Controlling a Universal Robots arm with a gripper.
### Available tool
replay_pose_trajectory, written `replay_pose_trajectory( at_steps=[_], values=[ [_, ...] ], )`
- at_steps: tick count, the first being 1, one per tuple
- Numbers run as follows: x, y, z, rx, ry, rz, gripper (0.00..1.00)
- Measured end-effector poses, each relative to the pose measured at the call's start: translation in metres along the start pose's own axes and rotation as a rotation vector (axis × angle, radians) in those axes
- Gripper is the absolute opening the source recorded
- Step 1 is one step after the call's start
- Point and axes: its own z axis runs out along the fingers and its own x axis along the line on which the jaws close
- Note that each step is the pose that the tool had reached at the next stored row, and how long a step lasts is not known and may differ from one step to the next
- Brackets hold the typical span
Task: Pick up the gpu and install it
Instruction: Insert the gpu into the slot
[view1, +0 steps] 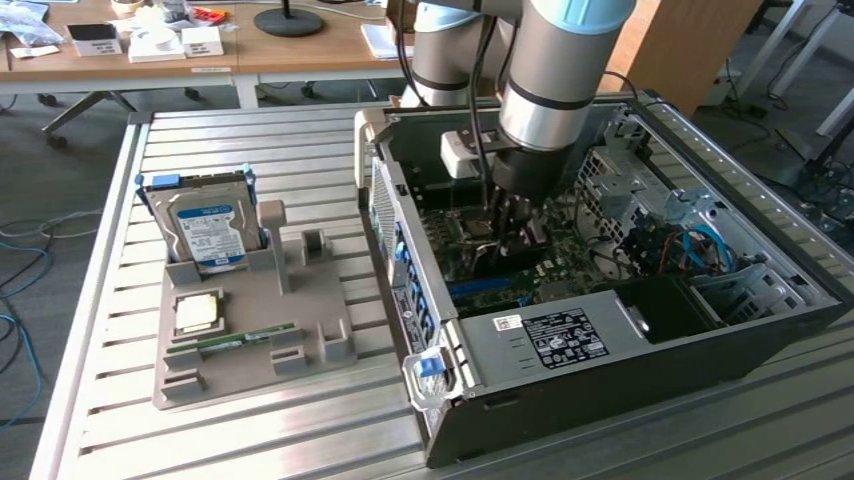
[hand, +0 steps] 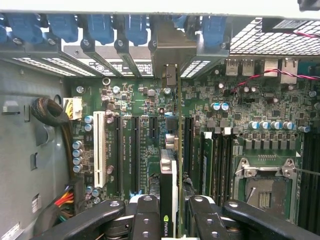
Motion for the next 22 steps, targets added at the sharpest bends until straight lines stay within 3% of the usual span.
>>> replay_pose_trajectory(
  at_steps=[22],
  values=[
    [0.0000,0.0012,0.0040,0.0001,-0.0002,0.000,0.27]
  ],
)
